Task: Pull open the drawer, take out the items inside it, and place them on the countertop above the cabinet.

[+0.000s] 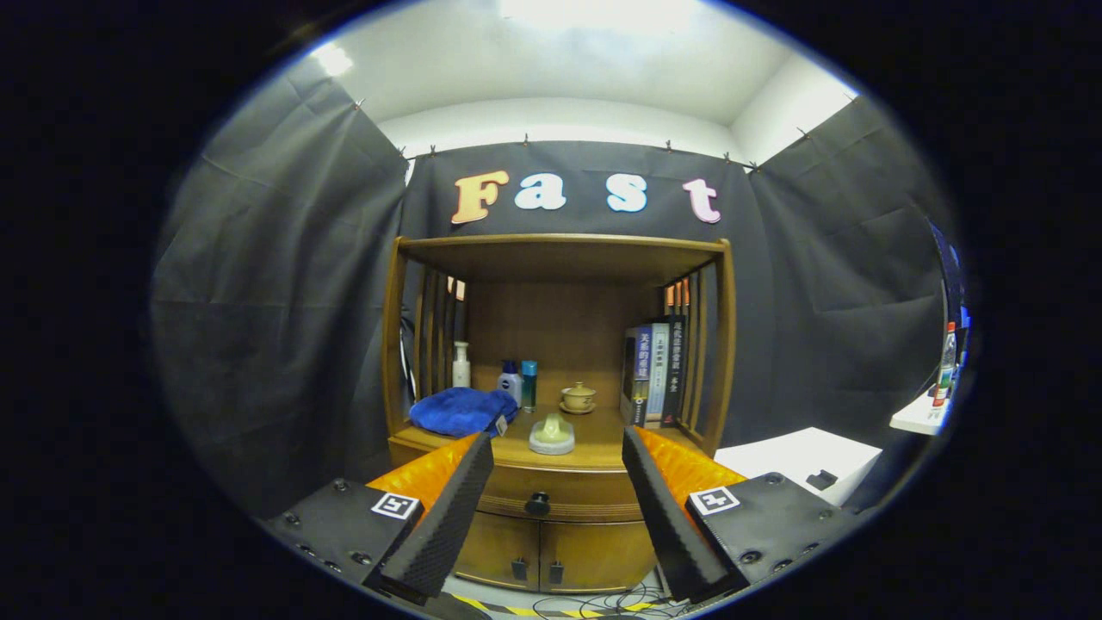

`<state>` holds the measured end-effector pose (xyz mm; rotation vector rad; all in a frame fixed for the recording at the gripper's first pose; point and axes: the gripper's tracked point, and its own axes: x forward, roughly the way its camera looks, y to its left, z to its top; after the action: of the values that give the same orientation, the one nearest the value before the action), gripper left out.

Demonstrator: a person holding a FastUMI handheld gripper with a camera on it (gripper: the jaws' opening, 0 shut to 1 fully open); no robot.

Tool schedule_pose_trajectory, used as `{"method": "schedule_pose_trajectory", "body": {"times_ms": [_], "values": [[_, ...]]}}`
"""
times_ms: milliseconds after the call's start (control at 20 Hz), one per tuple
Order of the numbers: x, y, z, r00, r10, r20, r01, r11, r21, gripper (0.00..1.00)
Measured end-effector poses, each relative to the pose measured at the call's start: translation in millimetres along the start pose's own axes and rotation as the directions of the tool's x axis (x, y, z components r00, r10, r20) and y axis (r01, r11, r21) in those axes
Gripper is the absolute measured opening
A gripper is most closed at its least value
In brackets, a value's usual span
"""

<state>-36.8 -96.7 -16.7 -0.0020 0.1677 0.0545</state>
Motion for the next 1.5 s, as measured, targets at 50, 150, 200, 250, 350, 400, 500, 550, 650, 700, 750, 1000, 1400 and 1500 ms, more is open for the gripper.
{"method": "schedule_pose_trajectory", "body": {"times_ms": [50,150,200,250,350,400,500,550,650,700,750,1000,1400,1500], "values": [[-7.4,-6.7,1.0,1.0,-0.006,0.003,0.006,1.0,0.011,0.98],[-18.5,-21.7,7.2,1.0,-0.012,0.024,0.012,1.0,0.02,0.98],[-23.5,-31.5,10.2,0.999,-0.027,0.035,0.026,1.0,0.017,0.98],[-27.7,-39.3,12.3,0.998,-0.039,0.042,0.039,0.999,0.011,0.98],[-34.5,-44.4,17.2,0.998,-0.045,0.054,0.045,0.999,-0.002,0.98],[-37.9,-43.9,19.9,0.997,-0.037,0.068,0.037,0.999,-0.008,0.98],[-41.1,-36.2,18.5,0.997,-0.012,0.081,0.013,1.0,-0.012,0.98],[-43.1,-31.8,13.9,0.997,0.002,0.076,-0.001,1.0,-0.013,0.98],[-45.4,-26.2,13.8,0.997,0.012,0.071,-0.011,1.0,-0.019,0.98],[-47.3,-25.3,15.8,0.997,0.003,0.081,-0.001,1.0,-0.018,0.98],[-49.3,-20.5,18.4,0.996,0.004,0.091,-0.002,1.0,-0.022,0.98],[-63.3,2.7,12.6,0.995,0.062,0.077,-0.064,0.998,0.017,0.98],[-101.4,-19.8,-3.1,0.996,0.054,0.065,-0.06,0.993,0.106,0.98],[-108.7,-28.5,3.2,0.996,0.039,0.082,-0.048,0.992,0.115,0.98]]}}
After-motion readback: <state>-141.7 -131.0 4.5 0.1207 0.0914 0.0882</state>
